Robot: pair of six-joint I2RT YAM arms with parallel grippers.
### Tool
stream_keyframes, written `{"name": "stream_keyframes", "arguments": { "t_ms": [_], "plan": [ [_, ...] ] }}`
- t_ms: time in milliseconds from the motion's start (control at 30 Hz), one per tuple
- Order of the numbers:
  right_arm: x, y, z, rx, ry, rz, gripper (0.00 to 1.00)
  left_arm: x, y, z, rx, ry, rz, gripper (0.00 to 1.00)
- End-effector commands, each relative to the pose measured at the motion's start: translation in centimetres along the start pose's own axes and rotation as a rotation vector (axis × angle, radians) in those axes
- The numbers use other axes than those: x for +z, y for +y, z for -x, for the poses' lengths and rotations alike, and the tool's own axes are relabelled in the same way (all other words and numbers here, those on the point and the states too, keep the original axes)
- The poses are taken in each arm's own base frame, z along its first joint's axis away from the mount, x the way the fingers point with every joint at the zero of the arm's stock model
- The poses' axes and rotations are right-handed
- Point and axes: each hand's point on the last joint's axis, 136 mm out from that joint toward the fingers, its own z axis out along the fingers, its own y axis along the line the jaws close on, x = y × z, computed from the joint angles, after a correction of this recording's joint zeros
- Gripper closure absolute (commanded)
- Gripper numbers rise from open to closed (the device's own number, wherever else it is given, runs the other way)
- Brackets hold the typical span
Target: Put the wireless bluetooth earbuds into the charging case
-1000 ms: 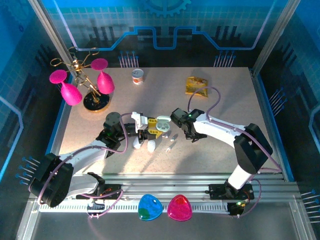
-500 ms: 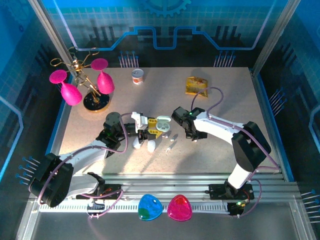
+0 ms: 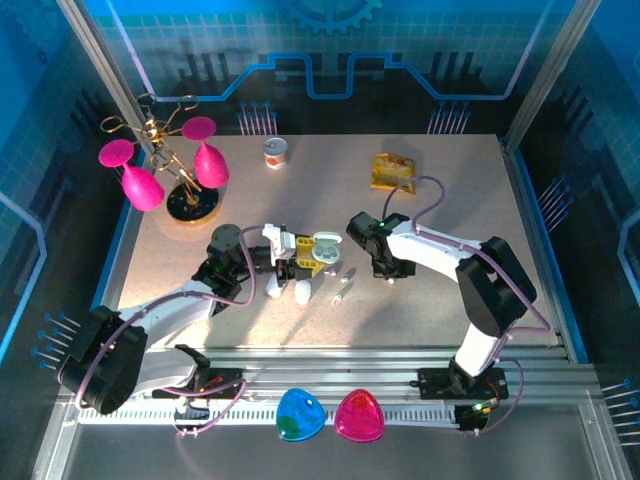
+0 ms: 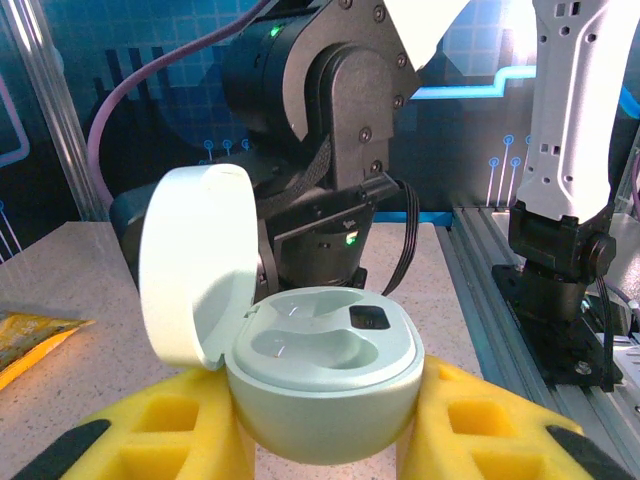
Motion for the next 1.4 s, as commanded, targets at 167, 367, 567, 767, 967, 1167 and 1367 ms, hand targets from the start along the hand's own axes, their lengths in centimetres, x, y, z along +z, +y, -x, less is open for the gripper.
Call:
{"name": "stream_keyframes", "arguments": {
  "t_ms": [167,367,567,767,967,1167,1367],
  "plan": [
    [2.5,-0.6,-1.9,-0.039,0.072,-0.048,0.97,0.0,0.1,0.2,0.027,-0.016,-0.005,0.8],
    [3.0,-0.1,-2.5,-0.044,0.093,-0.025,0.95,0.0,0.2,0.2,0.024,-0.016,-0.007,0.8],
    [3.1,0.6,-2.6,-0.04,0.102,0.014,0.9,0.0,0.2,0.3,0.021,-0.017,-0.008,0.8],
    [2.8,0.8,-2.5,-0.033,0.095,0.033,0.85,0.0,0.1,0.2,0.019,-0.015,-0.009,0.8],
    [2.9,0.8,-2.5,-0.029,0.098,0.038,0.84,0.0,0.2,0.3,0.025,-0.016,-0.011,0.81],
    [3.0,0.9,-2.3,-0.026,0.099,0.046,0.89,0.0,0.2,0.2,0.025,-0.016,-0.01,0.8],
    [2.2,0.4,-2.0,-0.019,0.078,0.044,0.94,0.1,0.3,0.1,0.025,-0.014,-0.008,0.8]
  ]
}}
